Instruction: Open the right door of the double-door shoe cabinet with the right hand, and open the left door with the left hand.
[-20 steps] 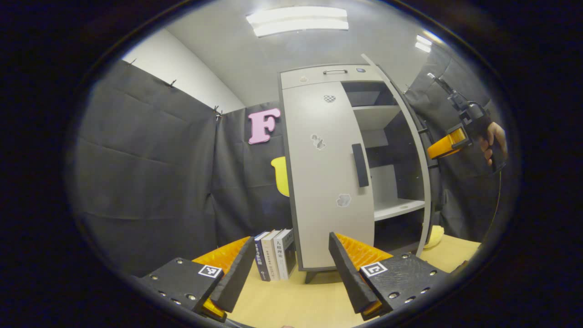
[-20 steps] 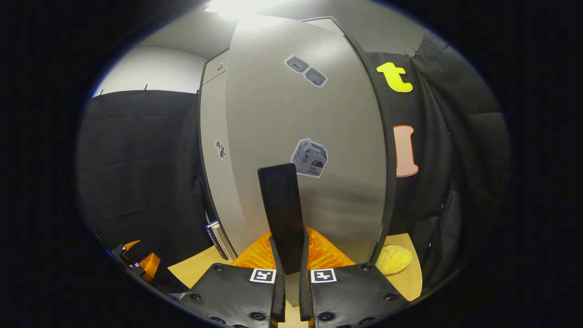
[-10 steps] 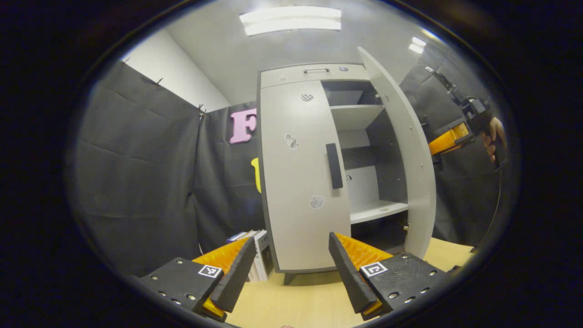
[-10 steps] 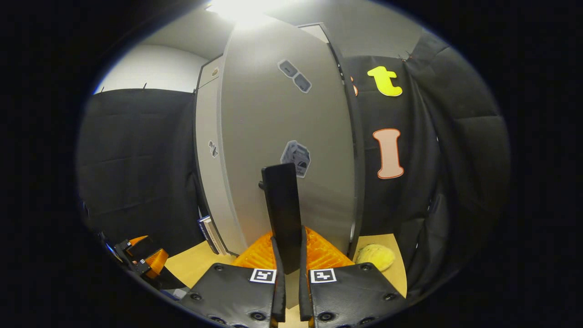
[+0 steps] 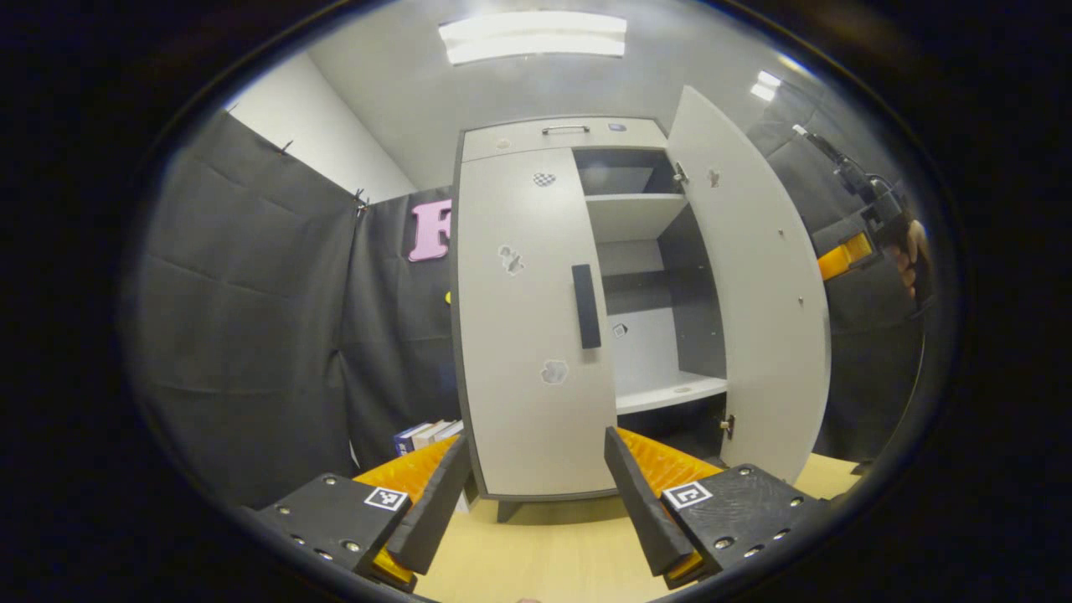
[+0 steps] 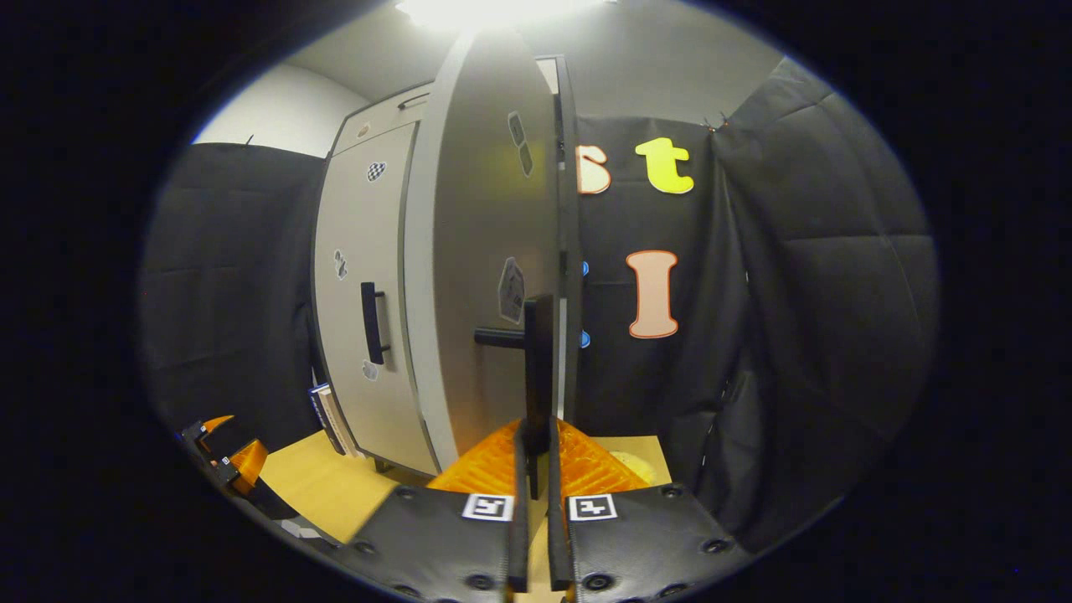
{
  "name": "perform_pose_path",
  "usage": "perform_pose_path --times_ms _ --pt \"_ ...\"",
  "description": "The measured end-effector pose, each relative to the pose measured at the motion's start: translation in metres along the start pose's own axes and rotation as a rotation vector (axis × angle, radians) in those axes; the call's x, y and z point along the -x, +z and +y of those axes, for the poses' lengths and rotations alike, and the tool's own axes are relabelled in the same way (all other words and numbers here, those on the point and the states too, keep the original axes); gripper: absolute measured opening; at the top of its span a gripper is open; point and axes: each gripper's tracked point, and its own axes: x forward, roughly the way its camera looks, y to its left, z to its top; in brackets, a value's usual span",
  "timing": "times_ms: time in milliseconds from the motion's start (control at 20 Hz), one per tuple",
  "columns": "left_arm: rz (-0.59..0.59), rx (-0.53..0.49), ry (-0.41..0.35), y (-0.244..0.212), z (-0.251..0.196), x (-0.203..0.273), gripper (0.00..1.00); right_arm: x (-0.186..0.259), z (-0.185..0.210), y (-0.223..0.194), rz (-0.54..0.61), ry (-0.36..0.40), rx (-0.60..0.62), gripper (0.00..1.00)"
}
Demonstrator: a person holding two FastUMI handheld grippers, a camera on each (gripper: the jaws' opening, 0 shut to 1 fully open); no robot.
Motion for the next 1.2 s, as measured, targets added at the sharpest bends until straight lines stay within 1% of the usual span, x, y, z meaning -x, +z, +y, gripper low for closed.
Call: perform_pose_path --times_ms 50,100,150,200,250,400,550,650,750,800,1000,1200 --pt "0.003 -0.001 -0.001 0.001 -0.004 0.003 0.94 -0.008 -0.007 0.001 -0.004 -0.019 0.002 0.07" --pt "0.006 -0.001 -0.001 0.0 -0.008 0.006 0.94 -0.003 -0.004 0.002 -0.008 0.004 -0.018 0.08" --pt "0.008 -0.003 0.0 0.001 -0.01 0.008 0.94 -0.007 0.007 0.001 -0.01 0.028 -0.041 0.0" --pt "0.008 -0.007 0.001 0.001 -0.012 0.01 0.94 -0.005 0.008 0.002 -0.018 0.034 -0.042 0.05" --pt "0.01 -0.013 0.001 0.003 -0.016 0.011 0.94 -0.005 0.006 0.004 -0.031 0.029 -0.029 0.08" --pt "0.007 -0.013 -0.013 0.011 -0.026 0.007 0.94 -0.006 0.0 0.009 -0.076 0.025 -0.005 0.08" --pt "0.0 0.018 -0.038 0.026 -0.036 -0.013 0.94 -0.003 -0.001 0.011 -0.105 0.026 0.02 0.07" --pt "-0.003 0.051 -0.063 0.036 -0.043 -0.03 0.94 0.0 -0.007 0.01 -0.121 0.018 0.055 0.51" --pt "-0.01 0.08 -0.092 0.05 -0.052 -0.049 0.94 0.0 -0.023 0.011 -0.145 -0.044 0.09 0.96" --pt "-0.013 0.087 -0.102 0.056 -0.054 -0.059 0.94 0.002 -0.027 0.01 -0.153 -0.068 0.086 0.98" --pt "-0.015 0.076 -0.143 0.081 -0.062 -0.106 0.94 0.01 -0.032 0.002 -0.14 -0.139 0.011 0.96" --pt "-0.03 0.065 -0.151 0.104 -0.063 -0.146 0.94 0.019 -0.044 -0.012 -0.093 -0.213 -0.038 0.97"
